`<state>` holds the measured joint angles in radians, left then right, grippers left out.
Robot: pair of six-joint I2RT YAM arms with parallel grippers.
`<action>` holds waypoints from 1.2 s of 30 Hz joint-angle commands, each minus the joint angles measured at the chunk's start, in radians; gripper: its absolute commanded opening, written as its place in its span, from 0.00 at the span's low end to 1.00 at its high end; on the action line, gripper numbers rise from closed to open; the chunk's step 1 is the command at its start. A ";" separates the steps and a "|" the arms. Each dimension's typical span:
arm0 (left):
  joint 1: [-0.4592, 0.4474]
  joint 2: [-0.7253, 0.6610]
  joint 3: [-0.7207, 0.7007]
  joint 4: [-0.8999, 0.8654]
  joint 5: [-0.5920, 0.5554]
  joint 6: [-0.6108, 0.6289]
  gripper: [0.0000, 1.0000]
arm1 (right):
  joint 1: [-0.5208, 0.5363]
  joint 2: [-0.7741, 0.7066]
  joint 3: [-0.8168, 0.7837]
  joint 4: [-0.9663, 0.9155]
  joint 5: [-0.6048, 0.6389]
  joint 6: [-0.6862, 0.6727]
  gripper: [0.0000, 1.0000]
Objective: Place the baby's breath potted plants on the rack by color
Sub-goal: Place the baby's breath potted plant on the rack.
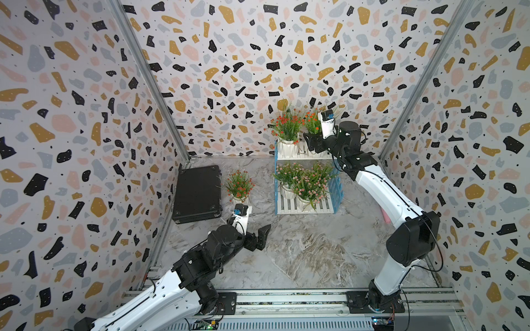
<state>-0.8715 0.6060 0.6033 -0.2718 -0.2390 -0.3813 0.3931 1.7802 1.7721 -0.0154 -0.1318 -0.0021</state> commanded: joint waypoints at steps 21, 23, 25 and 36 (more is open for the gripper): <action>0.000 -0.016 0.020 0.020 -0.019 0.009 0.99 | -0.009 0.035 0.010 0.243 -0.112 0.103 0.95; -0.001 -0.015 0.019 0.020 -0.020 0.009 0.99 | -0.008 0.035 0.018 0.229 -0.114 0.097 0.99; -0.001 -0.010 0.020 0.021 -0.017 0.008 0.99 | -0.008 0.035 0.025 0.222 -0.113 0.091 1.00; 0.000 0.003 0.024 0.028 -0.015 0.009 0.99 | -0.008 0.019 0.082 0.203 -0.114 0.070 1.00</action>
<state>-0.8715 0.6090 0.6033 -0.2768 -0.2459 -0.3805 0.3843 1.8397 1.7855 0.1707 -0.2363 0.0822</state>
